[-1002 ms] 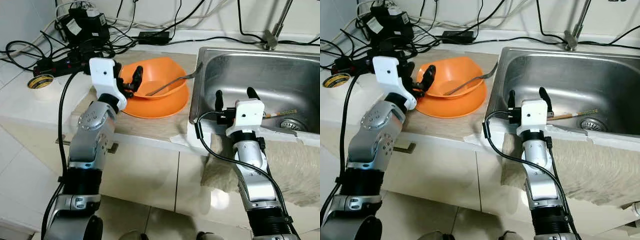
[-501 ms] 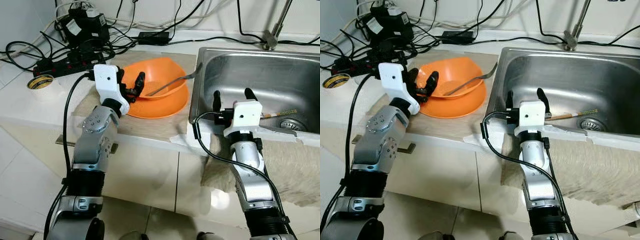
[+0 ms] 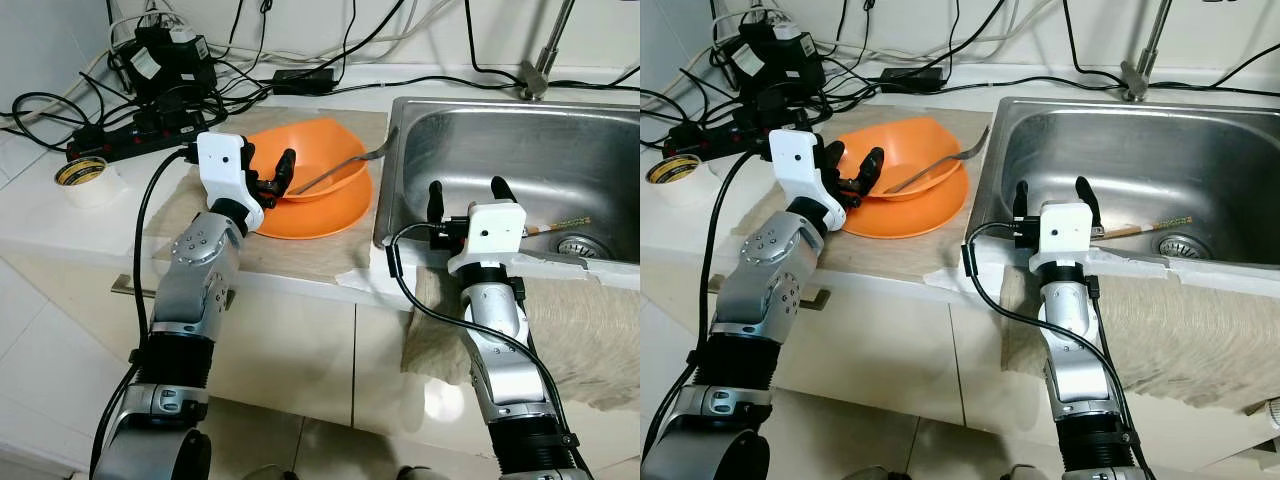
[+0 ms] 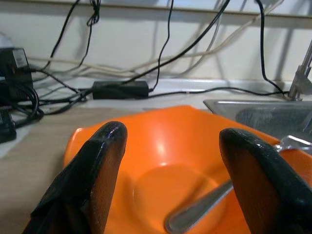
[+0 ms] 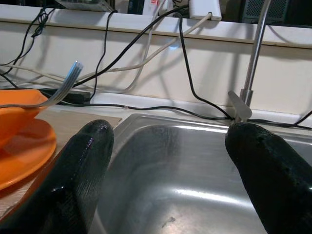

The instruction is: Kitchen organization

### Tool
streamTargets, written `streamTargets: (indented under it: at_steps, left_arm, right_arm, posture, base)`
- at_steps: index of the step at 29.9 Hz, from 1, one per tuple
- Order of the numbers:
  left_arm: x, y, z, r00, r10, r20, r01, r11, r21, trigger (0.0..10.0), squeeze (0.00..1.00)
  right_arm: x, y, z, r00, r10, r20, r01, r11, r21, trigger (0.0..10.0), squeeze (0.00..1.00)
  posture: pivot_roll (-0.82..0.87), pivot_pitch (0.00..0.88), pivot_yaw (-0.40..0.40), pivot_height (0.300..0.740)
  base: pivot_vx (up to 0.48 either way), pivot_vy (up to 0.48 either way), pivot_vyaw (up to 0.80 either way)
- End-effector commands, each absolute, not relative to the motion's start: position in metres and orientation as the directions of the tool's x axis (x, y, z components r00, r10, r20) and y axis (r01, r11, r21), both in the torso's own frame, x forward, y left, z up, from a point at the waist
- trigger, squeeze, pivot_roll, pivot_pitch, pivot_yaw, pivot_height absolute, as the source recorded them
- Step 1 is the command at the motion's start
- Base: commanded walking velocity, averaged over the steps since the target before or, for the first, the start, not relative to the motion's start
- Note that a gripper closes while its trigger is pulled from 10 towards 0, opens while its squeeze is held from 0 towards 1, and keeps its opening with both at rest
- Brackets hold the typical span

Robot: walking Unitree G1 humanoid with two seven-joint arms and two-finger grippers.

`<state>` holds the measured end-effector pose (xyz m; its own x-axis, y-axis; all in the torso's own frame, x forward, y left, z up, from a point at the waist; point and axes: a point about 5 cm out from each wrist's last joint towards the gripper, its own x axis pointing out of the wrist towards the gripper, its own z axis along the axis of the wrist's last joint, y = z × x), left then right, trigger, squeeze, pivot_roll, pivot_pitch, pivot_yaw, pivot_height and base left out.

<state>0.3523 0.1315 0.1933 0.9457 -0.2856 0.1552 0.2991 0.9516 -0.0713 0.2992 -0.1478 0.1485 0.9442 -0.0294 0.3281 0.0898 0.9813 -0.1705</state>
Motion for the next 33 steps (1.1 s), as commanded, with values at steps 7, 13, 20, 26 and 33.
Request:
streamTargets:
  at_steps: [7,13,20,26,33]
  left_arm:
    - [0.360,0.119,0.217,0.907,-0.376,0.188,0.389,0.921,-0.035,10.0,0.00]
    - [0.367,0.114,0.214,0.893,-0.423,0.155,0.432,0.902,-0.027,10.0,0.00]
    - [0.375,0.110,0.212,0.865,-0.487,0.118,0.490,0.872,0.011,10.0,0.00]
    - [0.385,0.113,0.225,0.852,-0.510,0.119,0.510,0.859,0.032,10.0,0.00]
    - [0.385,0.108,0.225,0.844,-0.521,0.124,0.522,0.852,0.025,10.0,0.00]
  right_arm:
    - [0.303,-0.140,0.151,0.943,-0.003,0.334,0.063,0.984,-0.169,10.0,0.00]
    - [0.304,-0.137,0.154,0.941,0.008,0.339,0.052,0.984,-0.168,10.0,0.00]
    - [0.305,-0.138,0.153,0.943,0.011,0.334,0.050,0.984,-0.173,10.0,0.00]
    - [0.305,-0.137,0.152,0.943,0.012,0.332,0.049,0.984,-0.173,10.0,0.00]
    - [0.304,-0.136,0.151,0.944,0.009,0.329,0.050,0.984,-0.171,10.0,0.00]
  posture:
    - [-0.07,0.000,0.094,0.736]
    - [-0.07,0.000,0.093,0.736]
    - [-0.07,0.000,0.090,0.736]
    - [-0.07,0.000,0.099,0.736]
    - [-0.08,0.000,0.100,0.736]
  base:
    - [0.000,0.000,0.00]
    - [0.000,0.000,0.00]
    - [0.000,0.000,0.00]
    - [0.000,0.000,0.00]
    - [0.000,0.000,0.00]
